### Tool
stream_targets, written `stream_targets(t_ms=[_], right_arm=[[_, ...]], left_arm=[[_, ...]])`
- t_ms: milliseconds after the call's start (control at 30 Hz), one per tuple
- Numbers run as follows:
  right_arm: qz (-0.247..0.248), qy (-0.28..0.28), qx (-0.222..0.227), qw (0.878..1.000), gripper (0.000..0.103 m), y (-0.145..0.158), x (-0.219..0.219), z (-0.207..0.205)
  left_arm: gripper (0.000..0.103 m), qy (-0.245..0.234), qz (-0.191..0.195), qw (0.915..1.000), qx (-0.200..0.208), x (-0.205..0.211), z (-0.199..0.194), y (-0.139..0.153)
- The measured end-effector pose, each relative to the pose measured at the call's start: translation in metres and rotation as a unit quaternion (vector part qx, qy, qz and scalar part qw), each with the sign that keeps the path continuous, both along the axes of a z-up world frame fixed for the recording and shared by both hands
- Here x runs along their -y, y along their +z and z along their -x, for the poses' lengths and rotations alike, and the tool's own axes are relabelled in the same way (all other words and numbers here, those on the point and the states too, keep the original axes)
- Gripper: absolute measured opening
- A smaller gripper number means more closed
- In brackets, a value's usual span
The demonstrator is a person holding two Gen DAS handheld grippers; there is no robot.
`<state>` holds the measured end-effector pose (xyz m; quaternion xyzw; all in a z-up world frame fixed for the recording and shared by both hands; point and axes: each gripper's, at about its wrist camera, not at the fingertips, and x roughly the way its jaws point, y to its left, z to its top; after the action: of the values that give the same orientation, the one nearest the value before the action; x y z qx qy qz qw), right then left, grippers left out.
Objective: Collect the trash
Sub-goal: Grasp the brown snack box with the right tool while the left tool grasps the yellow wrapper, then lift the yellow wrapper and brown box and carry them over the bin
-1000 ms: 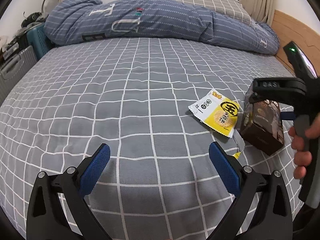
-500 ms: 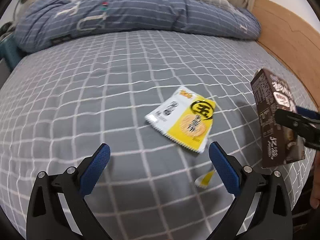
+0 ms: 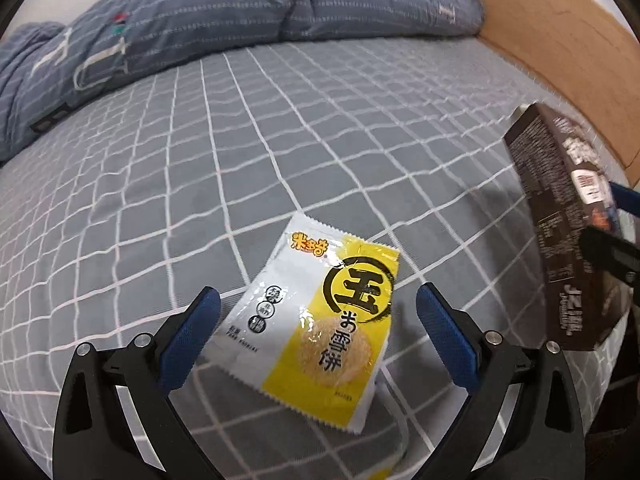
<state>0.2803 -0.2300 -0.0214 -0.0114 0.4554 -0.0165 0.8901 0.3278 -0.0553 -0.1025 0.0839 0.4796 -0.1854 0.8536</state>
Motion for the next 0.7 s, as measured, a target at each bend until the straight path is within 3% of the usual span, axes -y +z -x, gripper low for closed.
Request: stream_targets(t_ms=[267, 367, 633, 700], right_arm=[[-0.008, -0.008, -0.009, 1.000, 0.095, -0.008, 0.007, -0.004], [-0.009, -0.007, -0.007, 1.000, 0.095, -0.007, 0.007, -0.004], [-0.008, 0.001, -0.006, 1.000, 0.095, -0.007, 0.004, -0.004], [-0.009, 0.003, -0.004, 1.000, 0.095, -0.006, 0.003, -0.004]], left_arm=[[0.088, -0.011, -0.028, 0.9992, -0.026, 0.010, -0.008, -0.024], [0.077, -0.010, -0.022, 0.9993, -0.030, 0.009, -0.008, -0.022], [0.009, 0.011, -0.015, 0.9994, -0.029, -0.002, -0.008, -0.019], [0.007, 0.014, -0.015, 0.9994, -0.028, -0.002, -0.008, -0.017]])
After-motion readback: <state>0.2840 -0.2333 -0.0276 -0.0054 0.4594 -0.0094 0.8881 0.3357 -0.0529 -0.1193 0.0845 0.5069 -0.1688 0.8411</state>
